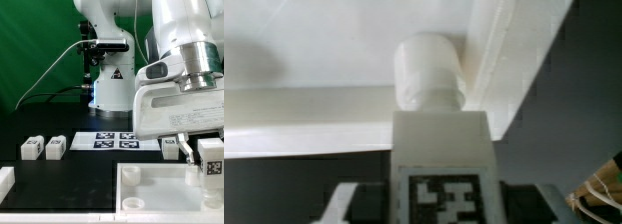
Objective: Assemble one leg
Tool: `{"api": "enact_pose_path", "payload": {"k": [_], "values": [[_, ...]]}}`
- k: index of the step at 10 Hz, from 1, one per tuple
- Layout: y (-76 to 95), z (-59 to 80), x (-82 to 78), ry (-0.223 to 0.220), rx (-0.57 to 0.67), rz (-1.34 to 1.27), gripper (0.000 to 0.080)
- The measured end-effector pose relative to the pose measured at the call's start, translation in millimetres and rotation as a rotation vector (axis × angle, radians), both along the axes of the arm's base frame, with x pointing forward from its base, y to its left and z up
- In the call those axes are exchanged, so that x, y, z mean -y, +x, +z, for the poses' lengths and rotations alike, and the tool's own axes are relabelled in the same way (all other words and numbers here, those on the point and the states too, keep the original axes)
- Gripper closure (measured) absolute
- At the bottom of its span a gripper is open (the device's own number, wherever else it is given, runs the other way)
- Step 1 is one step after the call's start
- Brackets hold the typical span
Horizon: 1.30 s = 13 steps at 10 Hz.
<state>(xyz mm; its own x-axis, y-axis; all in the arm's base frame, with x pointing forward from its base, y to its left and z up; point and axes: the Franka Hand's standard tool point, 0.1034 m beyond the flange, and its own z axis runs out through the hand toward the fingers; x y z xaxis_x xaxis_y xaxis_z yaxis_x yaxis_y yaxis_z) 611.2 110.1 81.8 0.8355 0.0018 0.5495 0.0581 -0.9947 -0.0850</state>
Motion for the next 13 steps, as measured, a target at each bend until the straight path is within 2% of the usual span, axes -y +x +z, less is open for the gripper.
{"api": "enact_pose_path", "payload": {"k": [4,7,10,13], "values": [[5.0,-0.7,-3.2,0.003,0.006,0.002,0.0509],[4.7,-6.5,-5.8,0.004,0.003,0.005,0.0509],[-0.4,-19.4,-6.8,0.002,-0.012,0.006,0.0509],[-3.0,-21.3,-9.5,0.007,0.001,-0.062,0.0509]]}}
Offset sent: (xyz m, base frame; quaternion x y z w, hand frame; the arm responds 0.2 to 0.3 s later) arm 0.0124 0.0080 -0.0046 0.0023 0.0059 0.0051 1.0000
